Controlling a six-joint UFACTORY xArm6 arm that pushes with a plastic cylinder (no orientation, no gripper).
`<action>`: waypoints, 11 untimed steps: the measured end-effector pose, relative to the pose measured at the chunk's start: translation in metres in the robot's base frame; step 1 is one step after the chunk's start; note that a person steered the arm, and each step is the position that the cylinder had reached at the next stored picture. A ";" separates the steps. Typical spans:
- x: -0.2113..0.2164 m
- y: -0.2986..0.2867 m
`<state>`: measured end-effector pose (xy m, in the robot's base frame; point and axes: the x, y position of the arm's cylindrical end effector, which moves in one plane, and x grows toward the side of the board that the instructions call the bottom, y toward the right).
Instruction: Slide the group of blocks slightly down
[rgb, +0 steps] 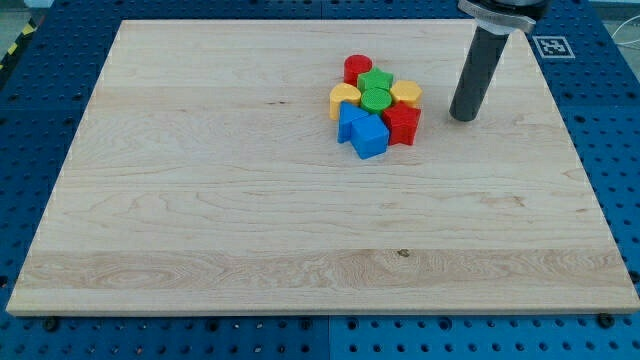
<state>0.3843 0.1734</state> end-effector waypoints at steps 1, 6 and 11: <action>0.000 0.000; -0.017 -0.033; -0.065 -0.072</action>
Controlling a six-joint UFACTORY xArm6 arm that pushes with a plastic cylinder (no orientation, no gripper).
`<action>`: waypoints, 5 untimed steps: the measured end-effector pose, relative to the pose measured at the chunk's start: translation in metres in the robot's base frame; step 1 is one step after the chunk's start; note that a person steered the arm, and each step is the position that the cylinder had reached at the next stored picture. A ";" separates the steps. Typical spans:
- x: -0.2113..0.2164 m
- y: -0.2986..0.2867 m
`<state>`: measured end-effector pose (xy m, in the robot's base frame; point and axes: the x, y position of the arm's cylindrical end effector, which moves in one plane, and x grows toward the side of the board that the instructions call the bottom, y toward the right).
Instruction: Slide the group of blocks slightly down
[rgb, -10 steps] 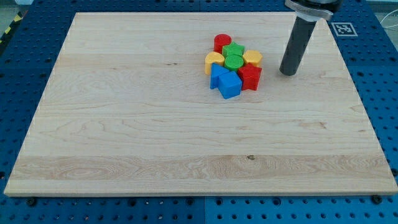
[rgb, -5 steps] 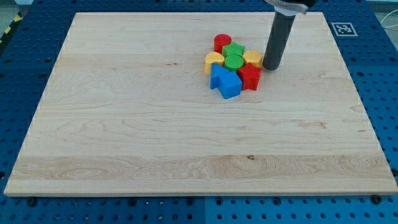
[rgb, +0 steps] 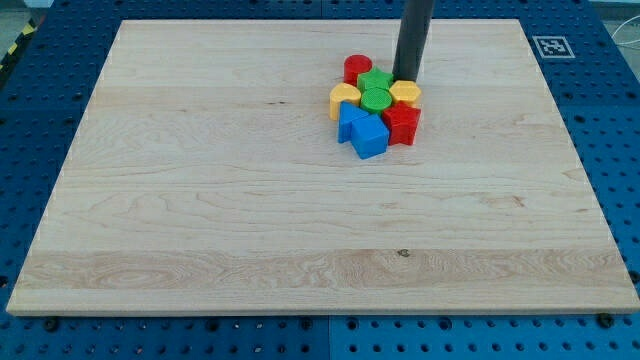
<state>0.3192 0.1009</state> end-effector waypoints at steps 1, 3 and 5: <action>0.002 -0.019; 0.016 -0.047; 0.020 -0.052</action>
